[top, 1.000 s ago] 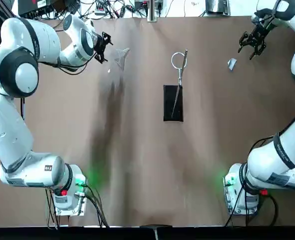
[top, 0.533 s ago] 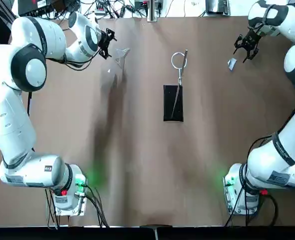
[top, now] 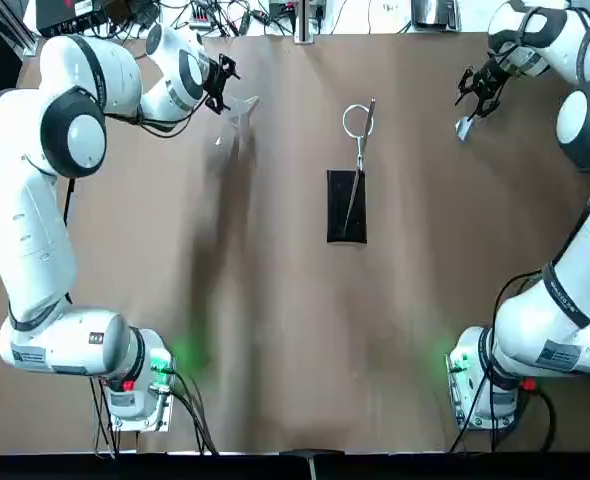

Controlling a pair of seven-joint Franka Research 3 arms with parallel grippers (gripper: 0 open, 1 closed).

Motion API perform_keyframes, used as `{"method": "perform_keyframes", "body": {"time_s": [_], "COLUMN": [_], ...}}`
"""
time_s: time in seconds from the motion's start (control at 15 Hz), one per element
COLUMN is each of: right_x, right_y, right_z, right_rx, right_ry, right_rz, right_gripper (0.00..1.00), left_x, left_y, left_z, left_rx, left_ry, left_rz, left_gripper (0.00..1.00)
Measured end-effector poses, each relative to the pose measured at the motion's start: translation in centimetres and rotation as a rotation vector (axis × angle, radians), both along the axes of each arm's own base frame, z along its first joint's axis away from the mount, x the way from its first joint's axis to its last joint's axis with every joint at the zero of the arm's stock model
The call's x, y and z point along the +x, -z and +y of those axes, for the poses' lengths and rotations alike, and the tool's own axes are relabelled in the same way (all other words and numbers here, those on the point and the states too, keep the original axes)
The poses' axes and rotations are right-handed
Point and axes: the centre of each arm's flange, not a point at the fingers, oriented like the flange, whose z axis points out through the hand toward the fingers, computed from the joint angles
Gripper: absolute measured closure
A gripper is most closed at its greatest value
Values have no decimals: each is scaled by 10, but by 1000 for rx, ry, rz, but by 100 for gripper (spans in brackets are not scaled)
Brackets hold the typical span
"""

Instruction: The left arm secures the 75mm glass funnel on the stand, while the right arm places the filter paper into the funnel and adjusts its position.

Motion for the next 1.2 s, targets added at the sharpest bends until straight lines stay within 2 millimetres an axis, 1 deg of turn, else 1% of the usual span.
{"method": "perform_keyframes", "body": {"time_s": [0.13, 0.2, 0.27, 0.4, 0.53, 0.6, 0.67, 0.73, 0.8, 0.87, 0.93, 1.2], "right_x": [0, 0, 0, 1, 2, 3, 3, 4, 6, 8, 9, 11], "right_y": [8, 11, 13, 15, 15, 15, 16, 16, 17, 18, 19, 26], "right_z": [-1, -2, -4, -8, -9, -9, -9, -10, -11, -11, -12, -12], "right_rx": [5, 4, 3, 0, -4, -5, -7, -10, -13, -19, -24, -29], "right_ry": [12, 22, 30, 42, 49, 52, 55, 56, 59, 65, 70, 77], "right_rz": [7, 10, 14, 14, 8, 7, 4, -1, -9, -18, -27, -31], "right_gripper": [38, 41, 41, 44, 47, 48, 56, 56, 62, 65, 65, 67], "left_x": [0, 0, 0, 0, 0, 1, 1, 1, 1, 2, 2, 4], "left_y": [2, 2, 3, 3, 3, 3, 3, 2, 2, 2, 1, -2], "left_z": [0, 0, 0, 0, 0, 0, 0, 0, 0, 0, 0, 0], "left_rx": [0, 0, 0, 0, 0, 0, -1, -1, -2, -3, -4, -8], "left_ry": [0, 0, 0, 0, 0, -1, -1, -1, -3, -5, -6, -11], "left_rz": [1, 2, 3, 4, 3, 3, 2, 2, 2, 2, 2, -3], "left_gripper": [19, 19, 25, 45, 63, 70, 74, 83, 83, 87, 94, 97]}}
